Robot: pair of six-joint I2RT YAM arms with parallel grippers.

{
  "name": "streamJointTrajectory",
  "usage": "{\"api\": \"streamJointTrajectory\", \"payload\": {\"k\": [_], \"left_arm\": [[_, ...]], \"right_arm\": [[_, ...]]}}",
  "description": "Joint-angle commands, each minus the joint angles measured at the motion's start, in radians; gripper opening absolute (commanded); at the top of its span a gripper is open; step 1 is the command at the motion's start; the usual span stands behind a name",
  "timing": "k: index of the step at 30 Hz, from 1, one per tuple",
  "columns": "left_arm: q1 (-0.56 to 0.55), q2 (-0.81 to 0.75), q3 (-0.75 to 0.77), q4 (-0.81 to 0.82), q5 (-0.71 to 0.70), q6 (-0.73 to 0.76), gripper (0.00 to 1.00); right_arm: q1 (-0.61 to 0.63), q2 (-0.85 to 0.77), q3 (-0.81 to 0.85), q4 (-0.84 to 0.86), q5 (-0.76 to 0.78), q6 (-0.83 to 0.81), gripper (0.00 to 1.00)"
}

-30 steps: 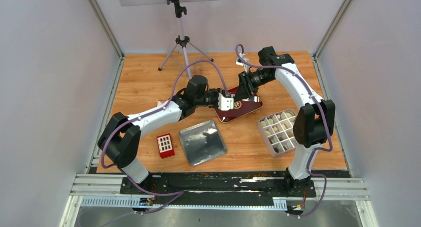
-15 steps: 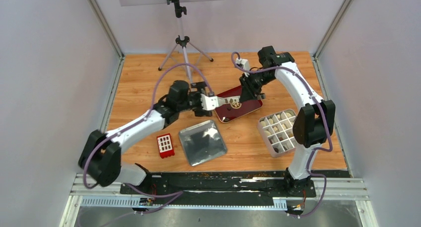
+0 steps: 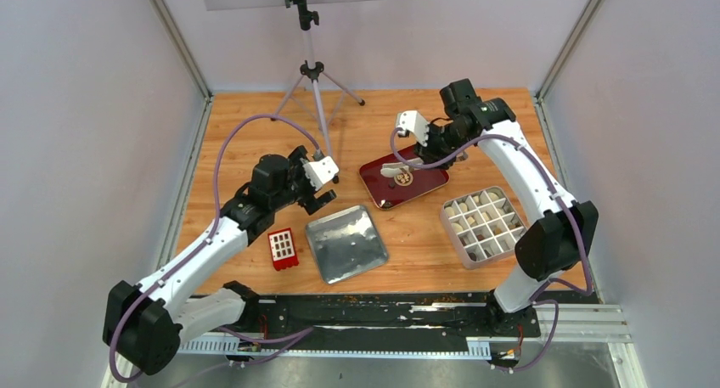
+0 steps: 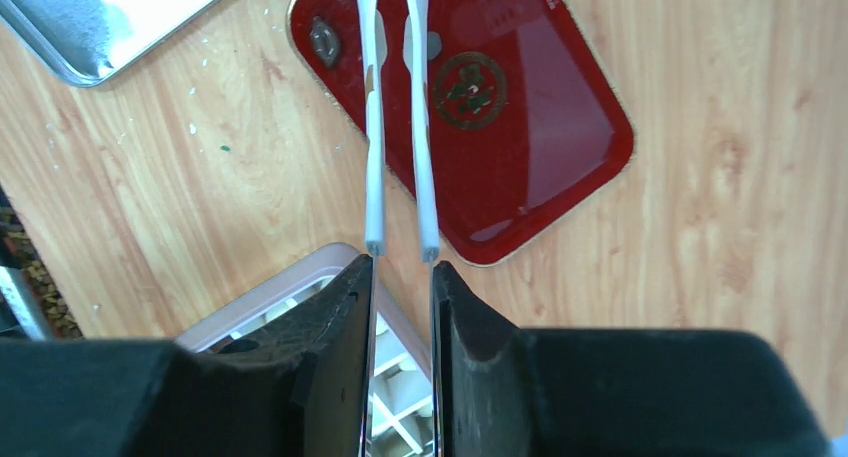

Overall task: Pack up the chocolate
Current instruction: Adjust the clamp, then pick up the fake chocolate from the plate.

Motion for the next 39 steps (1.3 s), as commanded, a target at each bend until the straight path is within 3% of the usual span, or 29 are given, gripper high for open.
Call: {"api": "streamJointTrajectory", "payload": {"k": [1,7,16,39], "left_arm": [[0.011,-0.042,0.018,-0.027,-0.006,-0.101,1.0],[0.03,-0.011,0.038,-0.07,-0.021,-0.006,1.0],[0.068,0.065,0.103,-0.116,0.01,-0.023,1.0],[0.068,0.051,0.056,-0.07,0.039,-0.04,1.0]], "right_arm": [[0.009,0.019,0.081,0.004,0.057,-0.048,0.28],[0.015,0.113,0.12,-0.066,0.019,-0.035,0.3],[0.009,0.191,0.137,-0.032,0.042,0.055,0.34],[-0.018,0.364,0.229,-0.053,0.069,0.106,0.34]]}}
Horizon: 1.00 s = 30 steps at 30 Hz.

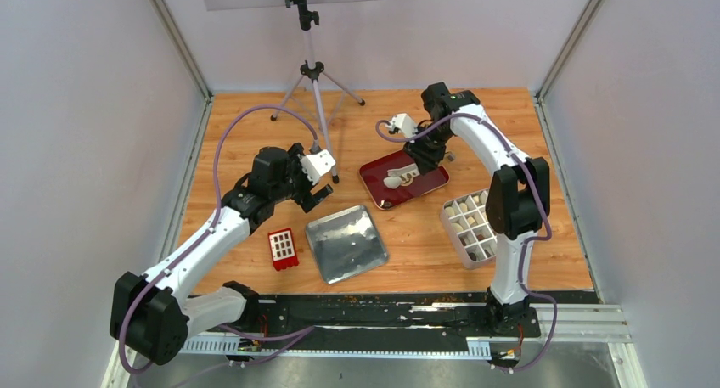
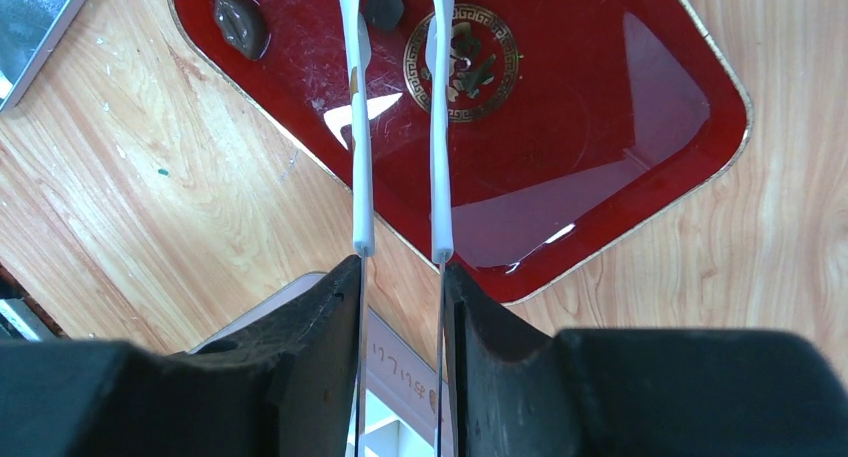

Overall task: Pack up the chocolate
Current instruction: Pick up the fake chocolate from the plate.

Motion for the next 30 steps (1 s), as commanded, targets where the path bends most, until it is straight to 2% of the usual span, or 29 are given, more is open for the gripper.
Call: {"api": "streamJointTrajectory", "payload": {"k": [1,6,12,18,30], "left_arm": [[0.003,-0.014,-0.004,0.04,0.014,-0.004,1.0],[0.002,-0.011,-0.006,0.041,0.018,-0.003,1.0],[0.003,-0.012,-0.005,0.041,0.021,-0.006,1.0],[0.003,-0.008,-0.014,0.055,0.035,-0.019,1.0],[0.002,0.031,0.014,0.05,0.073,-0.026,1.0]], "right_arm": [[-0.007,0.029,0.063,-0.035,-0.005,0.014,0.34],[-0.006,0.046,0.059,-0.051,0.014,0.013,0.3],[0.0,0.041,0.067,-0.05,0.048,-0.002,0.15],[0.005,-0.002,0.13,-0.08,0.03,0.006,0.07],[-0.025,-0.114,0.135,-0.225,0.06,0.0,0.03]]}}
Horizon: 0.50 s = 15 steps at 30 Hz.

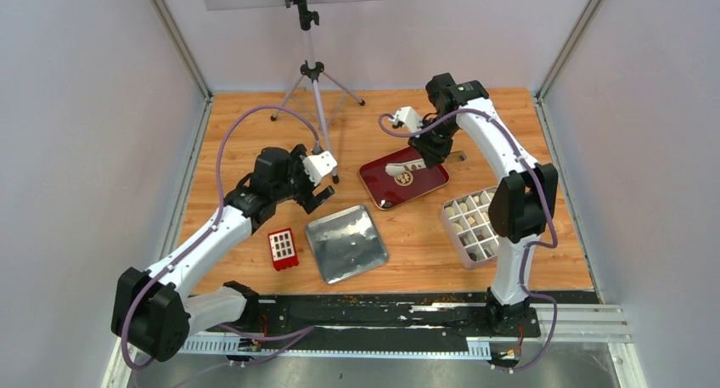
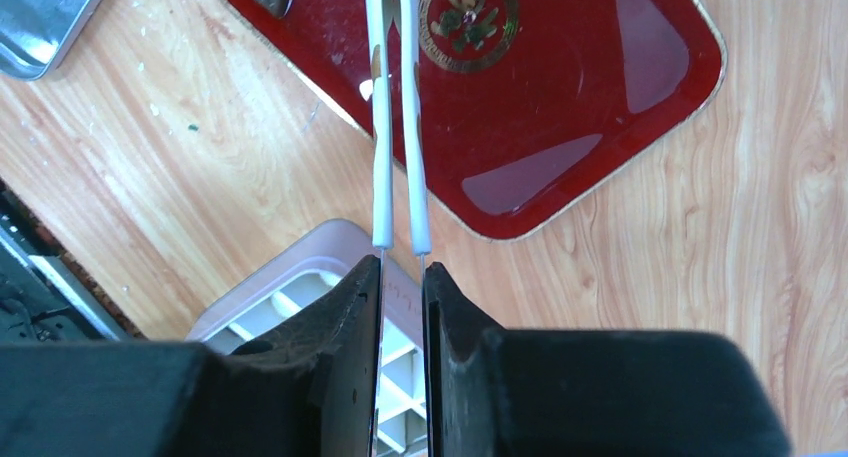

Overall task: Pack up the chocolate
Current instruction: Pick up the fake chocolate from the plate.

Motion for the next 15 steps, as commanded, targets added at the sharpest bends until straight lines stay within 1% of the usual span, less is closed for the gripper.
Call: {"api": "streamJointTrajectory", "payload": {"k": [1,9,11,15], "left_arm": [[0.002,0.021,0.029,0.025,0.035,-0.015,1.0],[0.002,0.074,0.036,0.058,0.054,-0.034,1.0],[0.002,0.091,0.045,0.064,0.063,-0.043,1.0],[0.002,0.123,0.06,0.057,0.081,-0.048,1.0]], "right_arm": [[-0.032,-0.126,0.016,-0.115,0.032,-0.005,0.03],[-0.193,-0.416,-0.188,-0.259,0.081,-0.052,0.04],[-0.236,-0.509,-0.273,-0.262,0.12,-0.071,0.04],[-0.311,-0.676,-0.452,-0.261,0.252,-0.206,0.04]]}}
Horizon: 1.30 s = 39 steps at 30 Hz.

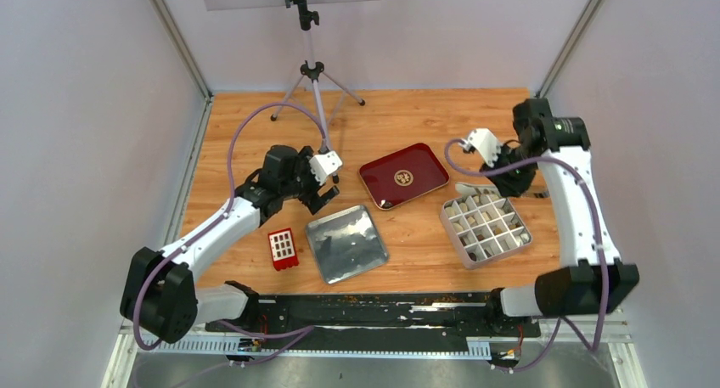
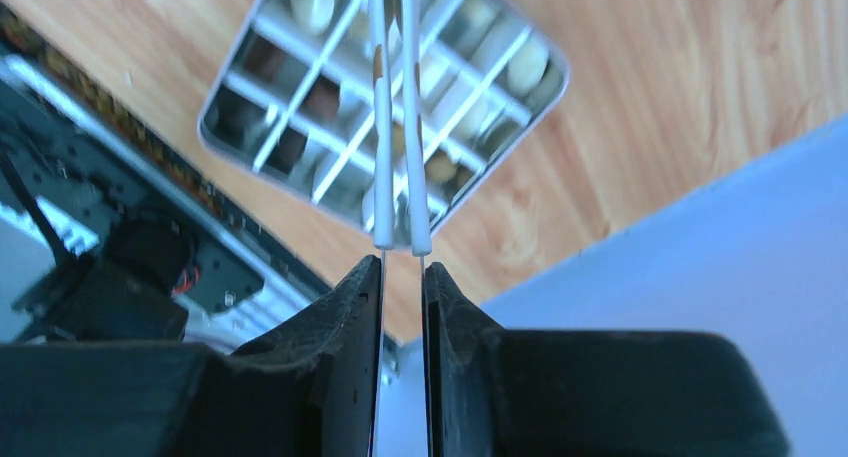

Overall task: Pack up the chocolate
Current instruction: Pick up the fake chocolate from the plate, then place the fake chocolate in the packing box.

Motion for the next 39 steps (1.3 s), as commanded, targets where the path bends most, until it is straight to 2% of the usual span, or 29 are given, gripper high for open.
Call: {"api": "streamJointTrajectory", "payload": {"k": [1,7,11,13,25,31,39], "left_arm": [[0.001,0.028,0.056,0.032,0.04,-0.032,1.0],[0.001,0.066,0.08,0.008,0.063,-0.028,1.0],[0.001,0.069,0.083,0.002,0.066,-0.023,1.0],[0.001,0.068,0.076,0.006,0.065,-0.025,1.0],[0.001,0.051,0.041,0.015,0.058,-0.038,1.0],[0.001,0.062,0.039,0.025,0.063,-0.044,1.0],[0.001,0.073,0.047,-0.011,0.057,-0.028,1.0]], "right_arm": [[-0.072,-0.167,-0.17,-0.081,0.145,-0.175,0.04],[-0.266,-0.276,-0.308,-0.083,0.259,-0.405,0.04],[-0.391,-0.296,-0.341,-0.082,0.299,-0.569,0.04],[-0.42,-0.289,-0.342,-0.081,0.296,-0.593,0.05],[-0.42,-0.249,-0.323,-0.081,0.199,-0.666,0.08],[-0.374,-0.201,-0.311,-0.081,0.121,-0.618,0.11],[-0.367,-0.209,-0.357,-0.08,0.232,-0.66,0.24]]}}
